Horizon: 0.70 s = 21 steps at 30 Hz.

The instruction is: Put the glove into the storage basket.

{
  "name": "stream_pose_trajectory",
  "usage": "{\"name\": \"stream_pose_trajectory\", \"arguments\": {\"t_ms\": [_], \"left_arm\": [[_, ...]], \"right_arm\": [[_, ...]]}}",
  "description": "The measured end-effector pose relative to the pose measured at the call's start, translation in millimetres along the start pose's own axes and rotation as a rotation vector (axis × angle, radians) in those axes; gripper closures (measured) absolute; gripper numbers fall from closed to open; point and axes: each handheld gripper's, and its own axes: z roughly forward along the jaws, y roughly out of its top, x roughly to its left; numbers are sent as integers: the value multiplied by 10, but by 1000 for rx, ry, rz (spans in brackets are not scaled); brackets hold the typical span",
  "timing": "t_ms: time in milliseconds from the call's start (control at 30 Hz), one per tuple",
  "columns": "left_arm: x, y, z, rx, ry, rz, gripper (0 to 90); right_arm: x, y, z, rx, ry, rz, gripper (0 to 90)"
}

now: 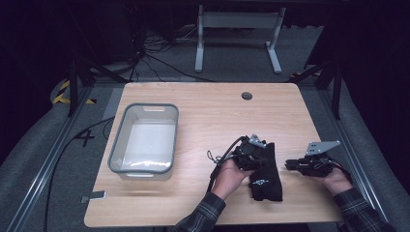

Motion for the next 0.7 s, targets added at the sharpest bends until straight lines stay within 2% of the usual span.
{"name": "stream_pose_trajectory", "arguments": {"t_ms": [133, 200, 333, 433, 567, 667, 700], "left_arm": [[-57, 42, 144, 16, -15, 18, 897], [-84, 60, 207, 23, -19, 24, 897], [-120, 87, 330, 36, -28, 44, 897], [-131, 92, 414, 50, -35, 39, 897], [-130, 82, 505, 75, -28, 47, 897], [-117, 35, 617, 123, -2, 58, 898], [-117, 35, 617, 123, -2, 58, 898]], "right_arm": [[-89, -32, -50, -32, -53, 42, 501], [-130, -52, -60, -36, -73, 61, 440], [-159, -68, -49, -34, -86, 69, 391], [-167, -76, -34, -30, -102, 68, 356], [-183, -84, -24, -28, -111, 72, 320], [-212, -94, -12, -24, -115, 82, 289], [-212, -94, -12, -24, -115, 82, 289]]}}
